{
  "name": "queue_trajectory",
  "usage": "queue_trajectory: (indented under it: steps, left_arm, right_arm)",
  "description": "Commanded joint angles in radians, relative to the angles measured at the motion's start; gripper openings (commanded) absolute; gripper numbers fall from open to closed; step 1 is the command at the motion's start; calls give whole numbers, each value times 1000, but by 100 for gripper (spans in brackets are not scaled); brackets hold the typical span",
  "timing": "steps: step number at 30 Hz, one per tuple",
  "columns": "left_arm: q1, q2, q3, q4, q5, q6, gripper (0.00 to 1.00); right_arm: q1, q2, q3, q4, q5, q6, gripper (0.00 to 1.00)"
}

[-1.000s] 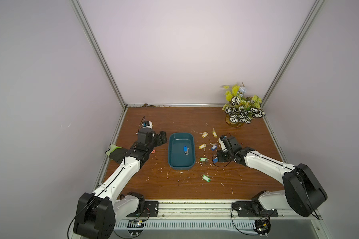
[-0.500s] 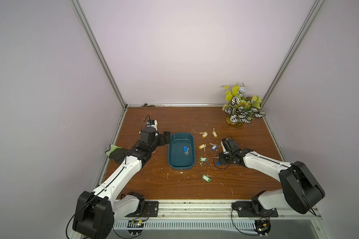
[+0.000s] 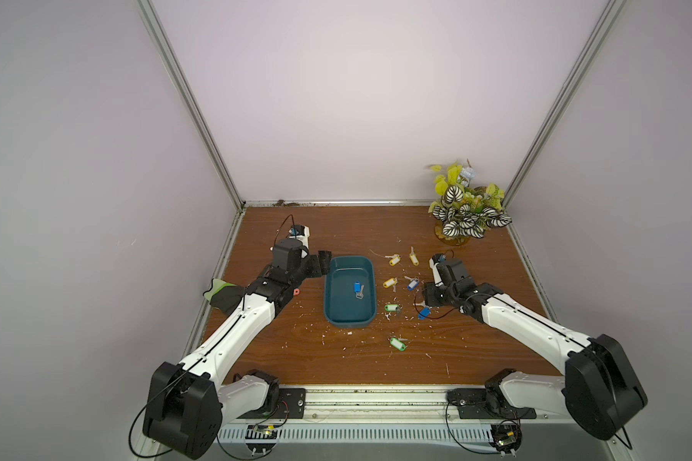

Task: Take the keys out of the storage box
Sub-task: Place the key at the center of the board, then pick up the key from the storage box.

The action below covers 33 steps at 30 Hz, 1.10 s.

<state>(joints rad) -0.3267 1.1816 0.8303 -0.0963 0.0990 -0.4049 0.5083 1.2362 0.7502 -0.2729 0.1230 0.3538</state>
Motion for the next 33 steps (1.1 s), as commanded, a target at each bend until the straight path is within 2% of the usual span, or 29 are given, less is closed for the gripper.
queue_trajectory:
  steps: [1,6,8,12,17,26,33]
  left_arm:
    - [-39,42,74,-102,37,67,80]
    - [-121,138,179,-244,19,149,78]
    - [-168,182,210,-286,-8,187,78]
    - [-222,275,253,-350,-35,226,76]
    - [-251,373,291,-395,-7,205,71]
    - [-267,490,303,-405,0,99,61]
    - [-323,604,380,-416,7,56,59]
  right_arm:
    - [-8,-88,49,12,82,-67,56]
    - [-14,-239,21,104,143,-167,74]
    - [-16,-323,-39,193,178,-203,85]
    - [-20,-469,-154,323,252,-224,99]
    - [-25,-545,-184,312,287,-219,99]
    - [-27,-525,-187,286,293,-208,99]
    - [-27,-505,-182,274,296,-211,99]
